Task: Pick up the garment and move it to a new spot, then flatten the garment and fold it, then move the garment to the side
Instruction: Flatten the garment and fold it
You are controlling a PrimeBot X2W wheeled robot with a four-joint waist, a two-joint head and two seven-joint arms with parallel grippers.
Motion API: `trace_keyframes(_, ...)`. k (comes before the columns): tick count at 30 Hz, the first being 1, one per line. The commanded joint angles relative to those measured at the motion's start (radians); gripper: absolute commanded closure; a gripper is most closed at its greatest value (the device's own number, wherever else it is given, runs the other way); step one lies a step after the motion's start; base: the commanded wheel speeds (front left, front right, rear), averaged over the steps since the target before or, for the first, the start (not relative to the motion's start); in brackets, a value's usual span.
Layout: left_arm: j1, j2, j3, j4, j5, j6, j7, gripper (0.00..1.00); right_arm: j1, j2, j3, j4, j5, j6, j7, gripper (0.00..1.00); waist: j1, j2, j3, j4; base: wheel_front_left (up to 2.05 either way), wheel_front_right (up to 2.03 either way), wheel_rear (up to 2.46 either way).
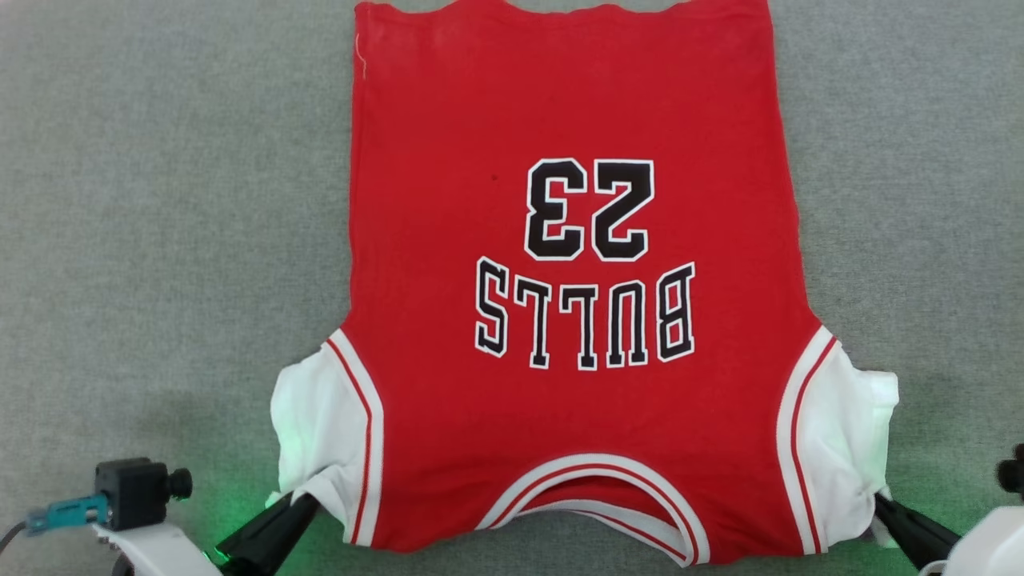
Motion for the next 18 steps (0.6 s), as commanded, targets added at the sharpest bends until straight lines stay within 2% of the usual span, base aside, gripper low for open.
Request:
trace_keyframes(1, -0.014, -0.002, -0.006, 0.019, 0.016, 0.002, 0.004, 1.00, -0.015, -0.008, 0.013, 0.014, -0.011, -0.001, -0.007, 1.00, -0.0001, 0.0000, 0.006, 0.004, 0.00, 0.00, 0.00)
trace_keyframes(12, -0.082, -0.069, -0.076, 0.145, 0.054, 0.003, 0.005, 1.00, -0.061, -0.050, 0.132, 0.244, -0.051, -0.003, -0.091, 1.00, -0.0001, 0.0000, 0.033, 0.005, 0.00, 0.00, 0.00)
trace_keyframes(18, -0.100, -0.084, -0.107, 0.183, 0.048, 0.004, -0.002, 1.00, -0.088, -0.075, 0.178, 0.284, -0.069, -0.005, -0.158, 1.00, -0.0001, 0.0000, 0.027, -0.008, 0.00, 0.00, 0.00)
